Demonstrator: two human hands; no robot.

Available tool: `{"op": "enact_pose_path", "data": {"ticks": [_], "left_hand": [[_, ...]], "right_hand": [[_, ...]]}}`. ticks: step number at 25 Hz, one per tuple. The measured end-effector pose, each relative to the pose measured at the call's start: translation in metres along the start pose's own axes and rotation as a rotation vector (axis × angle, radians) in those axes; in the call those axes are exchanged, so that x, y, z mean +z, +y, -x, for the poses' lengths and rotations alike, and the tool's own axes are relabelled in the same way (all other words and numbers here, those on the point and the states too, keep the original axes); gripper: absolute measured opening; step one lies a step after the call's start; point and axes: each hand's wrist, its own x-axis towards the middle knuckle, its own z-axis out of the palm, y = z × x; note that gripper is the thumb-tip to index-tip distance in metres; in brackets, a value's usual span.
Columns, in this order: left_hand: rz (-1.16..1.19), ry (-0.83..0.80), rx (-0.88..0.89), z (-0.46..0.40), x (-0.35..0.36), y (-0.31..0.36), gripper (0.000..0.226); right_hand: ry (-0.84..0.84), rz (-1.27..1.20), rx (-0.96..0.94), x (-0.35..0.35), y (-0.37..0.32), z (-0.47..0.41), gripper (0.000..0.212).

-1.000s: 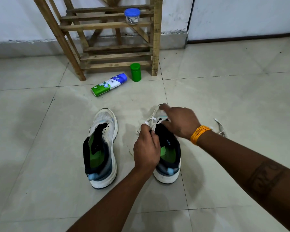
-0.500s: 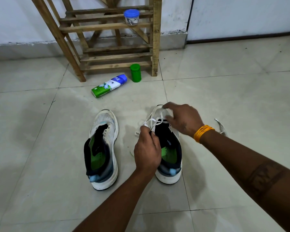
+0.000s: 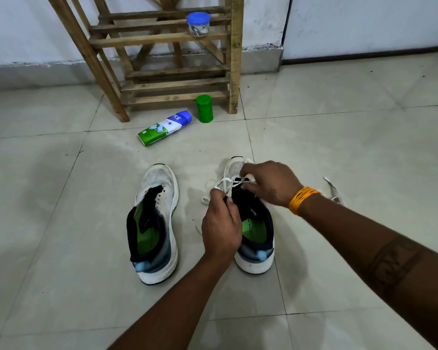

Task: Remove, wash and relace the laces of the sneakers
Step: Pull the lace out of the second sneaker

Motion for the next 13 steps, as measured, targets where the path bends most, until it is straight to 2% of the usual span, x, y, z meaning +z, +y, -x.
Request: {"op": "enact_pose_path", "data": {"ticks": [2,4,7,9,11,13], "left_hand": [[0.008,0.004,0.001,0.0,-0.001,0.0,0.012],[0.02,0.013,-0.006,0.002,-0.002,0.0,0.013],[0.046,0.011,-0.026,0.002,-0.001,-0.004,0.008],[0.052,0.011,-0.028,0.002,-0.002,-0.003,0.009],[0.052,0.011,-0.015,0.002,-0.002,-0.002,0.011],[0.045,0.006,-0.001,0.002,0.0,-0.001,0.011]], "right_hand": [[-0.036,0.038,-0.086,0.015,-0.009,-0.001,0.02],[0.043,0.051,-0.038,0.022,-0.002,-0.003,0.017],[0.292,-0.065,0.35,0.016,0.027,-0.007,0.013],[0.317,-0.132,0.512,0.01,0.042,-0.006,0.014],[0.227,-0.196,0.393,0.006,0.034,-0.001,0.023],[0.088,-0.171,0.152,0.009,0.01,0.002,0.03]]}}
